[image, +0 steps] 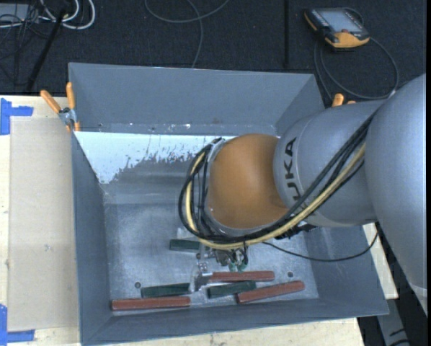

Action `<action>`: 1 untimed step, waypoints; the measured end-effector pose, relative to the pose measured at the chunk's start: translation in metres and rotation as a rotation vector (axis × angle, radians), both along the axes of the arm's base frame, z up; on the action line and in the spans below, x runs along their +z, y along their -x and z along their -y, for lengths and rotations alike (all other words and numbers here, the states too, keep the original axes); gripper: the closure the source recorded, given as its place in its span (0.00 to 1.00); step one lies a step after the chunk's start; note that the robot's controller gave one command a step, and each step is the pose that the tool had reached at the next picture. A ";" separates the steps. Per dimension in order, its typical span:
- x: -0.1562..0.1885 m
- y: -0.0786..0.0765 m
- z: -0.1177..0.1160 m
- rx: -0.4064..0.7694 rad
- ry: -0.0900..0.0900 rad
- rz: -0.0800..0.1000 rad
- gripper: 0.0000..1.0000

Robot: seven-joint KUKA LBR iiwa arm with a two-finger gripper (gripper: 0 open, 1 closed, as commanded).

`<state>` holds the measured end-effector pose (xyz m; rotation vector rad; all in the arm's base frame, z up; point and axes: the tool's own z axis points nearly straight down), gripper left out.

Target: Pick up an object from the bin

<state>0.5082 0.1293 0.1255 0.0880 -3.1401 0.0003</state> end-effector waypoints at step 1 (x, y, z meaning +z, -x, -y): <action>-0.032 -0.024 0.004 0.009 -0.001 0.000 0.00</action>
Offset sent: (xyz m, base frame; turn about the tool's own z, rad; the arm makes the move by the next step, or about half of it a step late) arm 0.0222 -0.0460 -0.0555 0.0922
